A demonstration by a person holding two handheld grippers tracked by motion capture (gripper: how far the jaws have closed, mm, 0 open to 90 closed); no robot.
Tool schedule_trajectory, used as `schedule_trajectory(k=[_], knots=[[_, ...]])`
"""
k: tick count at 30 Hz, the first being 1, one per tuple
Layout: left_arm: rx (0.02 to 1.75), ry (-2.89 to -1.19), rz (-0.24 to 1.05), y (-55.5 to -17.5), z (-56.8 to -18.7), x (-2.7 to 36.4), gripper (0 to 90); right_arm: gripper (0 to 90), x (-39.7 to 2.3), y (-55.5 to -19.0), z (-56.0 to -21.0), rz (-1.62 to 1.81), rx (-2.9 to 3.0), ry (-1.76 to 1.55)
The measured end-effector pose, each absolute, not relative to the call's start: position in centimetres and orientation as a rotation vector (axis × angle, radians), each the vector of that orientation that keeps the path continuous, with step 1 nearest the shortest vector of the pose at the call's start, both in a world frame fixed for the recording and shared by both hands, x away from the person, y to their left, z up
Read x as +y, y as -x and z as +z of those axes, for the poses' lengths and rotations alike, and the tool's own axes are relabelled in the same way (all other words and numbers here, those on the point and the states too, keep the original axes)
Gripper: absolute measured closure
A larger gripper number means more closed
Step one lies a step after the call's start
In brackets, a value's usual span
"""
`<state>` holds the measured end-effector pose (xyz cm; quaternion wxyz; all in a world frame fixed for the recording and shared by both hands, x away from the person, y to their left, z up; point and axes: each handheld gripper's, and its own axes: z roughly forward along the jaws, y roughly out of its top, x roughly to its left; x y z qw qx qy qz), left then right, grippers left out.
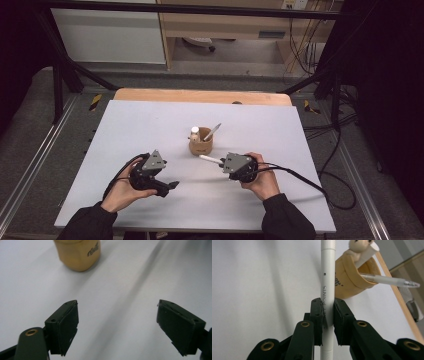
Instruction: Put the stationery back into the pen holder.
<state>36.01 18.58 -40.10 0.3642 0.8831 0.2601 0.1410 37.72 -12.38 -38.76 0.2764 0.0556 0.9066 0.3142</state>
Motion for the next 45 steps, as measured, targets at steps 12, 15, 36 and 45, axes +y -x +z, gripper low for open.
schedule_trajectory(k=[12, 15, 36, 45], knots=[[0.836, -2.159, 0.423, -34.8, -42.5, 23.1, 12.9, 78.8, -13.0, -39.0, -37.6, 1.150, 2.336, -0.515], [0.866, -2.145, 0.425, -34.7, -43.0, 24.1, 12.5, 78.9, -13.0, -39.3, -37.1, 1.222, 2.291, -0.619], [0.951, -2.093, 0.427, -34.7, -43.9, 26.2, 12.0, 78.9, -12.4, -41.6, -34.4, 1.579, 1.936, -0.938], [0.955, -2.089, 0.417, -34.8, -44.0, 26.3, 12.0, 78.9, -10.7, -43.7, -34.9, 1.641, 1.860, -0.986]])
